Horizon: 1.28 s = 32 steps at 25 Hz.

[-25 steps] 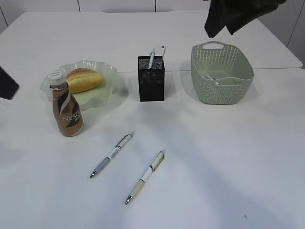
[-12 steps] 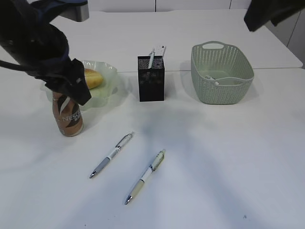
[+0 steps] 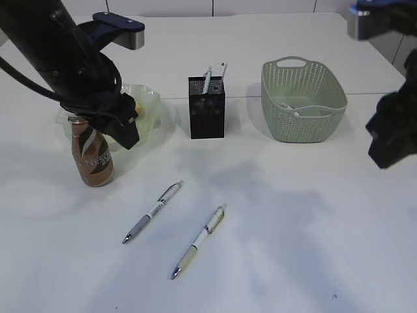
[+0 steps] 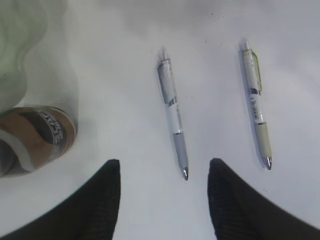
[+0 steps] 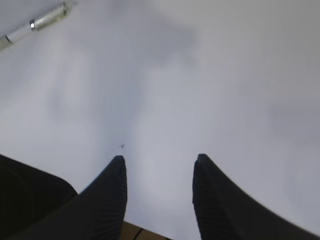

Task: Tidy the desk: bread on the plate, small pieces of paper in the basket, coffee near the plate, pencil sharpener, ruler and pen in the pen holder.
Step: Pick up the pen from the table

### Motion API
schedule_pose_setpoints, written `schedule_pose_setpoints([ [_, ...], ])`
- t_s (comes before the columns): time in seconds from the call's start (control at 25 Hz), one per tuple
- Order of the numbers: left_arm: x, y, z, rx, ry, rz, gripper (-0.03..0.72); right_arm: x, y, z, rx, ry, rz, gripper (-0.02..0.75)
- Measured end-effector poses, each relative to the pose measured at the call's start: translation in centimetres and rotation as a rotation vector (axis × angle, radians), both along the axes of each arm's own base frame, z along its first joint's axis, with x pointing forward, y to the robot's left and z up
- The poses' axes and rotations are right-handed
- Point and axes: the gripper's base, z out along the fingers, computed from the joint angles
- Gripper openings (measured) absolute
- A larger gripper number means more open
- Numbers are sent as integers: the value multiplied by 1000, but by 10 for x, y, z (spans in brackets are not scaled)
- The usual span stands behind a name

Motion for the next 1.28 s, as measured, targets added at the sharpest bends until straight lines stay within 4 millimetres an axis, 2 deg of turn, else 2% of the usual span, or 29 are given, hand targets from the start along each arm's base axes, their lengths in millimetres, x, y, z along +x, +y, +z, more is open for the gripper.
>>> schedule_pose_setpoints([
  [0.12, 6, -2, -14, 34, 20, -6, 394, -10, 2, -33, 25, 95, 19, 353],
  [0.24, 11, -3, -30, 64, 49, -10, 394, -14, 4, -43, 44, 121, 37, 353],
  [0.28, 13, -4, -35, 71, 61, -11, 394, -21, 8, -59, 99, 161, 81, 353],
  [0.4, 17, -5, -50, 87, 94, -12, 394, -27, 12, -72, 147, 184, 139, 353],
  [0.68, 24, -14, -78, 111, 130, -24, 394, -22, 17, -73, 188, 112, 196, 353],
  [0.96, 30, -41, -98, 136, 136, -84, 394, -21, 17, -73, 194, 103, 200, 352],
  [1.28, 35, -44, -122, 160, 179, -77, 394, -22, 19, -73, 216, 109, 193, 353],
])
